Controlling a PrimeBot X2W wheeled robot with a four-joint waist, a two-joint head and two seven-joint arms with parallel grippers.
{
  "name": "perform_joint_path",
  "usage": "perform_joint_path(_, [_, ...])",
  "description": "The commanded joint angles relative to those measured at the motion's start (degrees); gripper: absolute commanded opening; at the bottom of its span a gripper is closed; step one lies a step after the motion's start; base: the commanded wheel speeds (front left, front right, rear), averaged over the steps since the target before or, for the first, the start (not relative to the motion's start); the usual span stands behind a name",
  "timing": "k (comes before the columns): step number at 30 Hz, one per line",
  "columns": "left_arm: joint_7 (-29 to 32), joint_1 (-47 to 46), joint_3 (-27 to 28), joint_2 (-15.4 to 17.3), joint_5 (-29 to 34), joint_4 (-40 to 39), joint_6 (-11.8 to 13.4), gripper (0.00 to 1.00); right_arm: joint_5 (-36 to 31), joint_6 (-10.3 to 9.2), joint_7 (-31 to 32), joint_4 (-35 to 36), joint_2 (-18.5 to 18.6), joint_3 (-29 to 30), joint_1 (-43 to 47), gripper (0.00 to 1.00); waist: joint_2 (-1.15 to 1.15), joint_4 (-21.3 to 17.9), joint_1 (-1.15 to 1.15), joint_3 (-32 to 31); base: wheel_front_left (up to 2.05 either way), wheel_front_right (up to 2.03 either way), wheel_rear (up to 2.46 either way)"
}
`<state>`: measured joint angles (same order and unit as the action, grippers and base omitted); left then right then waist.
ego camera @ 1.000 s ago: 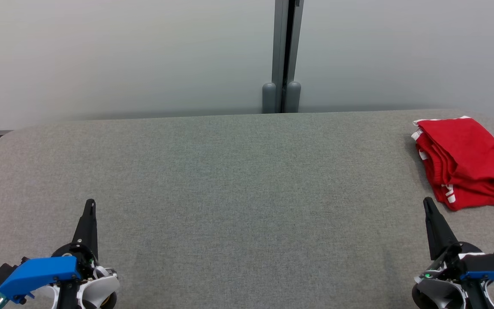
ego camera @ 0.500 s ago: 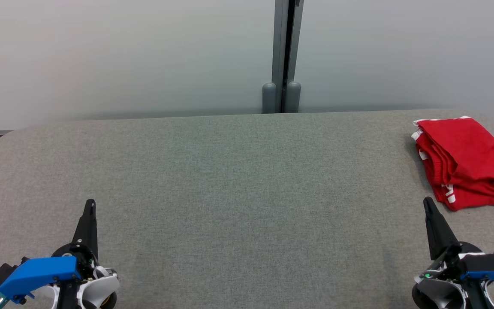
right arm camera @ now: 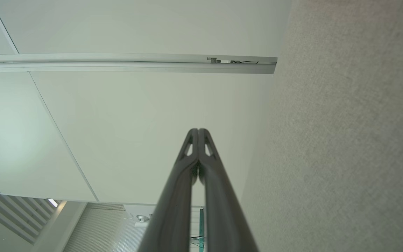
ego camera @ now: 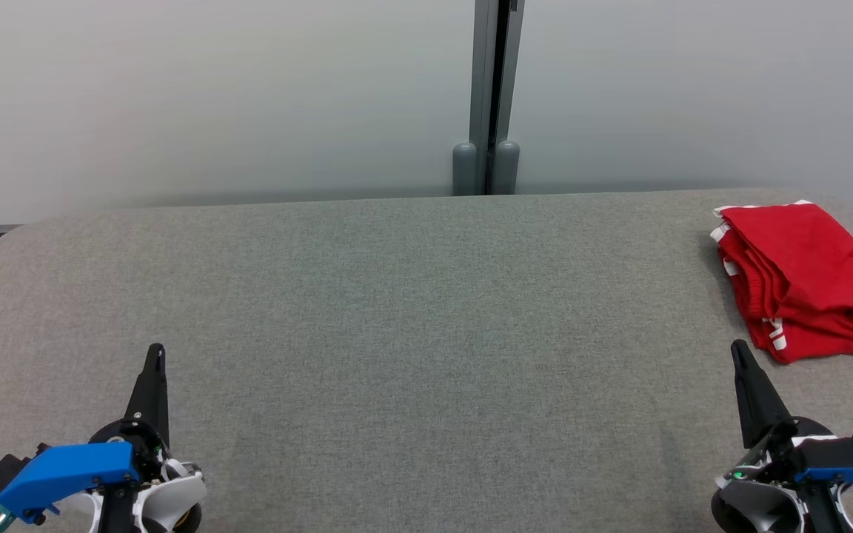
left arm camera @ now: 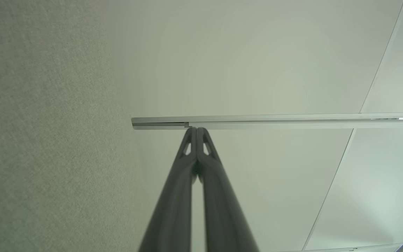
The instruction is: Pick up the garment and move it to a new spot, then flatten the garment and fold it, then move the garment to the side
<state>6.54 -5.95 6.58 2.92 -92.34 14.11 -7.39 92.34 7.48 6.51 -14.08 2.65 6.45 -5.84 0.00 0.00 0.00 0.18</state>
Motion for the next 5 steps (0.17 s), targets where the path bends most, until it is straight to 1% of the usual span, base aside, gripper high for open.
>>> perform_joint_path(1, [0.2, -0.6, 0.1, -0.1, -0.1, -0.2, -0.2, 0.00, 0.2, 0.02, 0.2, 0.2, 0.4, 0.2, -0.8, 0.00, 0.00, 0.0, 0.00, 0.0, 0.00, 0.00, 0.00])
perform_joint_path(5, [0.2, -0.6, 0.1, -0.1, -0.1, -0.2, -0.2, 0.00, 0.2, 0.02, 0.2, 0.2, 0.4, 0.2, -0.7, 0.00, 0.00, 0.0, 0.00, 0.0, 0.00, 0.00, 0.00])
